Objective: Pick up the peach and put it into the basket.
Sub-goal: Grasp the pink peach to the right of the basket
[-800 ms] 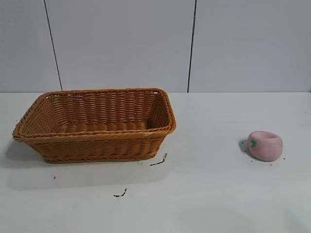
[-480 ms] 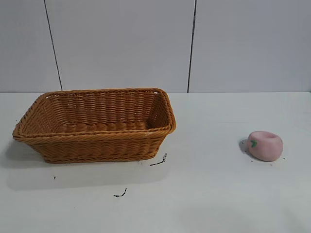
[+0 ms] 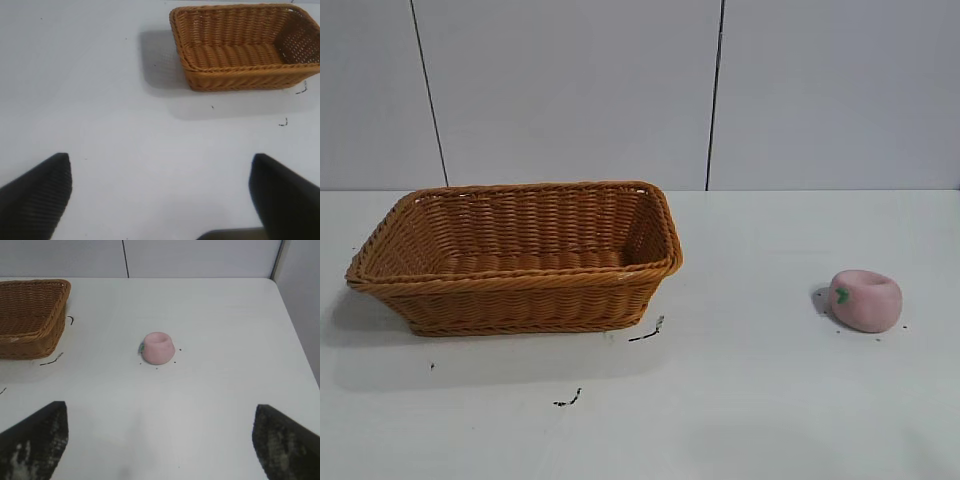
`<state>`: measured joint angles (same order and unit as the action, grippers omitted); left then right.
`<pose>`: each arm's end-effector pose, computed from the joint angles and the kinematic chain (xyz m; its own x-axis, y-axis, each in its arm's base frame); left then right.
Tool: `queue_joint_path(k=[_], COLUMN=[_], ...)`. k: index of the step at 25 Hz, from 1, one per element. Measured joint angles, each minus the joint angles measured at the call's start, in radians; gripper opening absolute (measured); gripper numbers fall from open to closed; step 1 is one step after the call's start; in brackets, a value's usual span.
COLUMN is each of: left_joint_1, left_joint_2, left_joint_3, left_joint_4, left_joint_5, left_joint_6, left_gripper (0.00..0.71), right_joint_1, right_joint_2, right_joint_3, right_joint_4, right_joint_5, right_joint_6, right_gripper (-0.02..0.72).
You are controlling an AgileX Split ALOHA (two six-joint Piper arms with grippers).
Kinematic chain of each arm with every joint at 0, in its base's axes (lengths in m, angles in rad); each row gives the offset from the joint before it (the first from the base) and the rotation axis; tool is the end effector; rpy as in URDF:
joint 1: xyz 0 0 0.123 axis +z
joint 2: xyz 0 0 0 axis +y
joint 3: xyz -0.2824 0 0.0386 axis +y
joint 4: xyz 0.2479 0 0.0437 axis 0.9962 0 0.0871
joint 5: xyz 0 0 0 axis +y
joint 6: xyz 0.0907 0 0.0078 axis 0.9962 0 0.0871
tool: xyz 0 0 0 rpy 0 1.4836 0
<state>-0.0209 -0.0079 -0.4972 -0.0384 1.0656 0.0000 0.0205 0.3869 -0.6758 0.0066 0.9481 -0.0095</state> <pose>-0.0060 -0.0029 0.2760 -0.4563 -0.0090 -0.8898 0.0423 0.9986 -0.0319 0.0547 0.0016 0.3284 -0.5410 -0.0167 -0.8408 -0.0281 0.9996 -0.0018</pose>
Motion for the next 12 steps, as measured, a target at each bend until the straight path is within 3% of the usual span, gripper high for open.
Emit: queue_joint_path(k=[12], left_joint_1=[0.0], left_joint_2=[0.0], left_joint_3=[0.0], left_joint_4=[0.0], left_joint_5=[0.0], left_joint_6=[0.0], left_gripper=[0.693], right_joint_1=[0.0], right_joint_2=[0.904], right_joint_3=[-0.388], right_joint_4=[0.0], right_joint_5=[-0.006], right_joint_6=[-0.001], right_gripper=[0.695])
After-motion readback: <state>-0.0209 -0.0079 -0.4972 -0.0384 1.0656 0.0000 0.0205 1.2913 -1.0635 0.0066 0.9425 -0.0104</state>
